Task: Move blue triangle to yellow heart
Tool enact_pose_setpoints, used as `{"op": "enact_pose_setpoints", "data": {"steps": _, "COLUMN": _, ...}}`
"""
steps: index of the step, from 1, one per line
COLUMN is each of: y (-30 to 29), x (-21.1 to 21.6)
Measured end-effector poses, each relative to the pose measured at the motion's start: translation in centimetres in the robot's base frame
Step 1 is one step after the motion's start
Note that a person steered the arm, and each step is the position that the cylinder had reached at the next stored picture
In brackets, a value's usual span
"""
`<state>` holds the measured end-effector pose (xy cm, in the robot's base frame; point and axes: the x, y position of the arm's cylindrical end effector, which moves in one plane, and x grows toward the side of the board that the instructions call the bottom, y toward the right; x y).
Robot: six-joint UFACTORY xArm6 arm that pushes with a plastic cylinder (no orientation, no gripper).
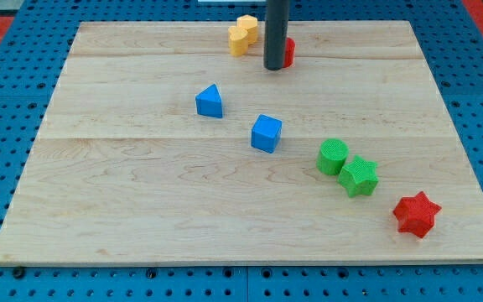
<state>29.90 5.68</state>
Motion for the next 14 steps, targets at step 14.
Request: {"op": "enact_pose_setpoints", "data": {"steps": 14, "y": -7.0, "x": 2.6}}
